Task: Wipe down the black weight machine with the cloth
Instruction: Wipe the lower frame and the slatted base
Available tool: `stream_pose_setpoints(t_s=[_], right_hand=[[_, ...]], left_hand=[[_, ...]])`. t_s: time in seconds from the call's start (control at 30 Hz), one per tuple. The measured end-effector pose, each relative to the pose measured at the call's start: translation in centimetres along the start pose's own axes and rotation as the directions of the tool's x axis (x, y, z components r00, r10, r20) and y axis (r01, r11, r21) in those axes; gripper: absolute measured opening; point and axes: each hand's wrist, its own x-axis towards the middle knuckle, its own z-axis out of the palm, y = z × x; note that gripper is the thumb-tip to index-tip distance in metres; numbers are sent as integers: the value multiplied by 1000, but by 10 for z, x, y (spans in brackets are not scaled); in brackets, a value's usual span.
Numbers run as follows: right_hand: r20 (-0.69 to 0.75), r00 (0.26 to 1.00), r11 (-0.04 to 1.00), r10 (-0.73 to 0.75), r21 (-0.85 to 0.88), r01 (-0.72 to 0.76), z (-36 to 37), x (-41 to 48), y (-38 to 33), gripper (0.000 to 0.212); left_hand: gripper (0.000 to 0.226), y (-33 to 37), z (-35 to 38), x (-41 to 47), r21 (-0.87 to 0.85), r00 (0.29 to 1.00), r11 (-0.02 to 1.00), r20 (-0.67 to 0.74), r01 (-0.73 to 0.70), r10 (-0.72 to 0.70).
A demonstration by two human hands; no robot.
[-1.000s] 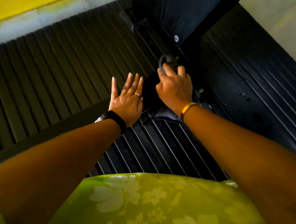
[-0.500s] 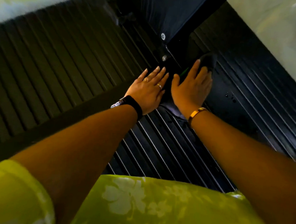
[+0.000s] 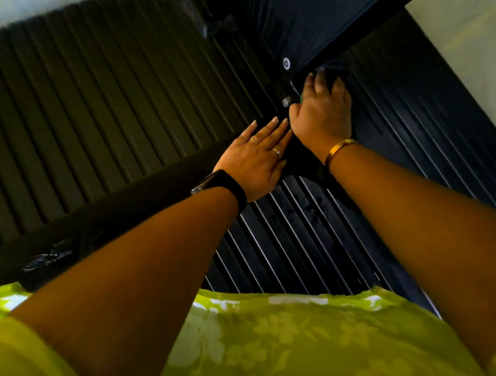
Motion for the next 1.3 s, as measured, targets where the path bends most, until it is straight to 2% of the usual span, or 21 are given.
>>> stream_pose_setpoints(t_s=[0.13, 0.2, 0.3, 0.37, 0.43, 0.53, 0.6, 0.7, 0.77, 0.87, 0.97, 1.03, 1.2, 1.3], right_hand=[[65, 984, 986, -163, 33, 161, -5, -3, 15, 92], [95, 978, 980, -186, 93, 178, -6, -19, 29, 89], [74, 984, 985, -161, 80, 155, 2, -60, 43, 70], [76, 985, 986, -156, 76, 150, 7, -72, 51, 68], [59, 992, 989, -107, 108, 100, 6, -58, 48, 72], [22, 998, 992, 54, 117, -56, 7, -25, 34, 62], [4, 996, 990, 91, 104, -91, 6, -12, 26, 61], [28, 1000, 997, 0, 78, -2, 1, -9, 24, 67], [62, 991, 991, -117, 64, 113, 3, -21, 33, 62], [67, 973, 968, -222, 137, 212, 5, -53, 55, 64], [101, 980, 965, -172, 216, 147, 8, -88, 81, 66], [71, 990, 966, -122, 237, 102, 12, -96, 88, 67], [49, 998, 983, 41, 178, -49, 12, -51, 72, 55], [64, 998, 992, 20, 124, -28, 9, -29, 64, 54]], left_hand=[[58, 0, -1, -1, 20, 1000, 1000, -8, 0, 0], [58, 1, -2, -1, 24, 1000, 1000, -17, 4, -3], [57, 1, -1, 0, 15, 1000, 1000, -24, 3, -3], [57, 1, 0, 0, 12, 1000, 1000, -15, 5, -4], [57, -1, 0, -1, 18, 1000, 1000, -15, 12, -12], [57, 0, -1, -1, 20, 1000, 1000, -7, 5, -5], [57, 1, -2, -1, 23, 1000, 1000, -2, 6, -5], [57, 1, -3, -1, 28, 1000, 1000, -4, 12, -12], [57, 2, -4, -1, 14, 1000, 1000, -11, 11, -10], [57, 2, -3, -1, 8, 1000, 1000, 1, 16, -16], [57, 1, -3, -1, -6, 1000, 1000, 6, 6, -6], [56, 0, -3, -1, -15, 1000, 1000, 6, 5, -4], [56, -1, -1, -1, 5, 1000, 1000, 8, 4, -4], [56, -1, -1, -1, 9, 1000, 1000, 2, 9, -9]])
